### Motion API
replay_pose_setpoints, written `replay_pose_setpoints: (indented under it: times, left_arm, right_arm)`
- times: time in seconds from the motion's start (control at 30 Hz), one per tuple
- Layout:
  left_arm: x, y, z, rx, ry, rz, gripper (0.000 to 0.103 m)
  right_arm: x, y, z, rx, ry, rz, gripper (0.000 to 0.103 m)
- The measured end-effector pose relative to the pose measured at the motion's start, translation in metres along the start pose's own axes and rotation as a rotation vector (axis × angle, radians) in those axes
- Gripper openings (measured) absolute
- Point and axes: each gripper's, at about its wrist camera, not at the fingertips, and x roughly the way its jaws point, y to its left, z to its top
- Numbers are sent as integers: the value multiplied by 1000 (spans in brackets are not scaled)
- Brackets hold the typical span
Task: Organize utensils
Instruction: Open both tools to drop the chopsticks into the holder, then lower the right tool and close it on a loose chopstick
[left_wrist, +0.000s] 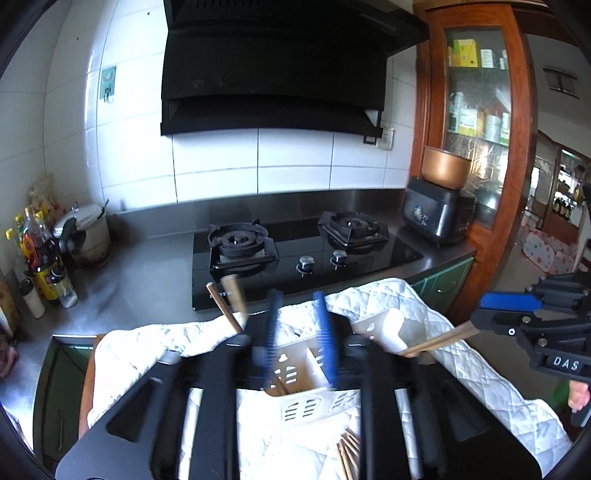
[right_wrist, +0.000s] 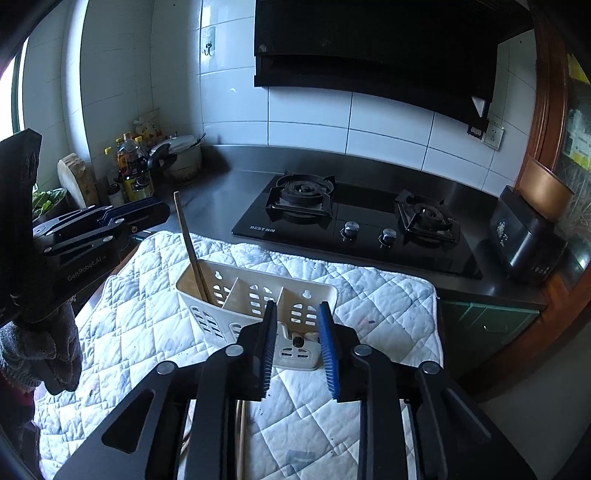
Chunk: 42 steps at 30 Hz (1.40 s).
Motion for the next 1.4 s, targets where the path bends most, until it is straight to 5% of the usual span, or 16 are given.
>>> replay_pose_setpoints:
  times: [0.37, 0.9, 1.4]
  left_arm:
    - [-85, -20, -46, -1, -24, -5, 63]
    - [-120, -15, -186, -94, 155, 35, 77]
    - [-133, 17, -229, -184, 209, 113, 80]
  right_arm:
    - [-58, 15, -77, -1, -77, 32, 39]
    - [-44, 49, -211, 22, 14, 65, 48]
    - [15, 56, -247, 67, 157, 102, 22]
